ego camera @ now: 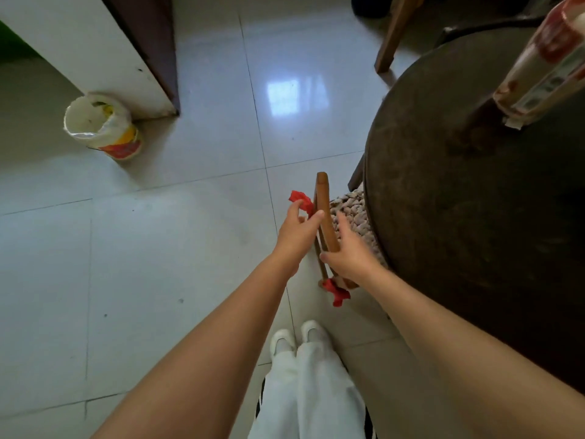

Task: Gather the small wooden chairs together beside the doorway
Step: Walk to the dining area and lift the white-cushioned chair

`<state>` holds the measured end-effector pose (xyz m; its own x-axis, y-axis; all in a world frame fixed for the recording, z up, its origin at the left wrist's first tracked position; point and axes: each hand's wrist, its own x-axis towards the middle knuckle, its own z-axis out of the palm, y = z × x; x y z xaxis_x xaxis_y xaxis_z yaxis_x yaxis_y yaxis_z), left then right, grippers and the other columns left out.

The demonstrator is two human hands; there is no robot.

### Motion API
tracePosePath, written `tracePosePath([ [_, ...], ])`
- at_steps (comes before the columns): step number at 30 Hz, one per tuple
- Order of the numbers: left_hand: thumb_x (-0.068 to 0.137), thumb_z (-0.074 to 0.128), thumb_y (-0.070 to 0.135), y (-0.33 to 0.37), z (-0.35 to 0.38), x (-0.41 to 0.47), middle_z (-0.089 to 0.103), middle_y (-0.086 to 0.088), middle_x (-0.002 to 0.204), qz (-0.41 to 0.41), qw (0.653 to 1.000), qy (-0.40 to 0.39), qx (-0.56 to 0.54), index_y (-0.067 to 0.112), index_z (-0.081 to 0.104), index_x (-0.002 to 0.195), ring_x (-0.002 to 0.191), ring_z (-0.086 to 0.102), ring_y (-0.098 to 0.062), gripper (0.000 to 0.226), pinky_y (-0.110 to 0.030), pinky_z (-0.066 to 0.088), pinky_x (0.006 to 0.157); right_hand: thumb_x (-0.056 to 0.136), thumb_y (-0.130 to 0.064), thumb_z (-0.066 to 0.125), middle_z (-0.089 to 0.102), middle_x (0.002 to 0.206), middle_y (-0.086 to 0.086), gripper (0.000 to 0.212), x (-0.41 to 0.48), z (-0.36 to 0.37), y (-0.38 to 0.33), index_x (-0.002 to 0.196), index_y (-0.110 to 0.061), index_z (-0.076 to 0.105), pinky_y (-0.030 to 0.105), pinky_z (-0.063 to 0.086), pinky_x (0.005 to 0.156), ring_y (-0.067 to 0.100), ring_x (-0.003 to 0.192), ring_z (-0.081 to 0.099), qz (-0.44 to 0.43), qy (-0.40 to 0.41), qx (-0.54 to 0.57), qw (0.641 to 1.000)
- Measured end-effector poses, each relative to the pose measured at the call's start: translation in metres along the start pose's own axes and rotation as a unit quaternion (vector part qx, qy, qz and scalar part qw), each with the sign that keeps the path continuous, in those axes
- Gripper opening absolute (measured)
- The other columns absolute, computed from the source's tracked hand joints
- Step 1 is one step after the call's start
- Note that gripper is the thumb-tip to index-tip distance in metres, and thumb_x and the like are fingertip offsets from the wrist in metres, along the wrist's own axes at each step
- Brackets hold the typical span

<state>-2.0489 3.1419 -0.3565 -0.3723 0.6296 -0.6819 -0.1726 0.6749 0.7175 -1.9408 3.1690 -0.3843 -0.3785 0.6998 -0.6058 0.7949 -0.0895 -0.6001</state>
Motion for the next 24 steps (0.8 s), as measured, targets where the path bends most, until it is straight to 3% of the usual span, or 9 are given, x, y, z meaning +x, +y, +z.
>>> tracePosePath([
  [3,0.091,0.053,0.035,-0.021,0.028,0.044,0.048,-0.007,0.132,-0.038,0.998,-0.028,0.041,0.027,0.019,0.144,0.107,0.049,-0.02,0.063,-0.044,0.045,0.093,0.083,-0.02,0.064,0.053,0.131,0.009,0.078,0.032,0.033,0.024,0.144,-0.025,0.016,0.047,0.052,0.092,0.028,0.113,0.058,0.035,0.013,-0.112,0.993],
  [5,0.088,0.054,0.034,-0.03,0.045,0.063,0.051,-0.008,0.128,-0.056,0.997,-0.024,0.052,0.024,0.023,0.141,0.109,0.055,-0.027,0.061,-0.045,0.048,0.093,0.084,-0.021,0.059,0.063,0.112,0.007,0.059,0.042,0.04,0.035,0.137,-0.019,0.032,0.042,0.055,0.081,0.026,0.097,0.064,0.059,0.042,-0.114,0.991],
  [7,0.088,0.053,0.035,-0.037,0.056,0.076,0.057,-0.007,0.122,-0.036,0.997,0.027,0.062,0.021,0.032,0.135,0.1,0.058,-0.025,0.053,-0.038,0.049,0.085,0.082,-0.023,0.055,0.066,0.099,0.007,0.053,0.045,0.043,0.043,0.132,-0.02,0.038,0.041,0.055,0.074,0.028,0.089,0.066,0.056,0.067,-0.087,0.992],
  [10,0.09,0.05,0.032,-0.035,0.057,0.08,0.061,-0.005,0.111,0.015,0.992,0.082,0.095,0.019,0.043,0.127,0.087,0.056,-0.019,0.04,-0.03,0.042,0.073,0.086,-0.027,0.053,0.062,0.106,0.01,0.056,0.044,0.043,0.039,0.137,-0.018,0.031,0.046,0.054,0.081,0.03,0.095,0.064,0.031,0.075,-0.093,0.992],
  [16,0.086,0.052,0.034,-0.014,0.025,0.068,0.063,-0.003,0.091,0.054,0.988,0.073,0.122,0.02,0.054,0.106,0.081,0.062,-0.021,0.024,-0.036,0.053,0.074,0.088,-0.024,0.057,0.06,0.114,0.007,0.066,0.03,0.043,0.0,0.141,-0.019,0.02,0.042,0.054,0.085,0.024,0.1,0.063,-0.005,0.102,-0.078,0.992],
  [21,0.081,0.056,0.03,0.003,-0.047,0.051,0.057,0.006,0.07,0.079,0.982,0.124,0.118,0.019,0.058,0.091,0.064,0.056,-0.011,0.016,-0.024,0.04,0.055,0.088,-0.024,0.053,0.061,0.11,0.007,0.061,0.015,0.067,-0.068,0.139,-0.024,0.02,0.044,0.056,0.077,0.025,0.093,0.065,-0.03,0.063,-0.038,0.997],
  [24,0.082,0.058,0.03,0.004,-0.103,0.044,0.057,0.007,0.07,0.08,0.977,0.151,0.125,0.019,0.059,0.092,0.067,0.056,-0.013,0.015,-0.022,0.038,0.055,0.087,-0.02,0.055,0.057,0.12,0.008,0.071,0.006,0.094,-0.115,0.144,-0.025,0.011,0.044,0.054,0.082,0.027,0.1,0.063,-0.048,0.04,-0.054,0.997],
])
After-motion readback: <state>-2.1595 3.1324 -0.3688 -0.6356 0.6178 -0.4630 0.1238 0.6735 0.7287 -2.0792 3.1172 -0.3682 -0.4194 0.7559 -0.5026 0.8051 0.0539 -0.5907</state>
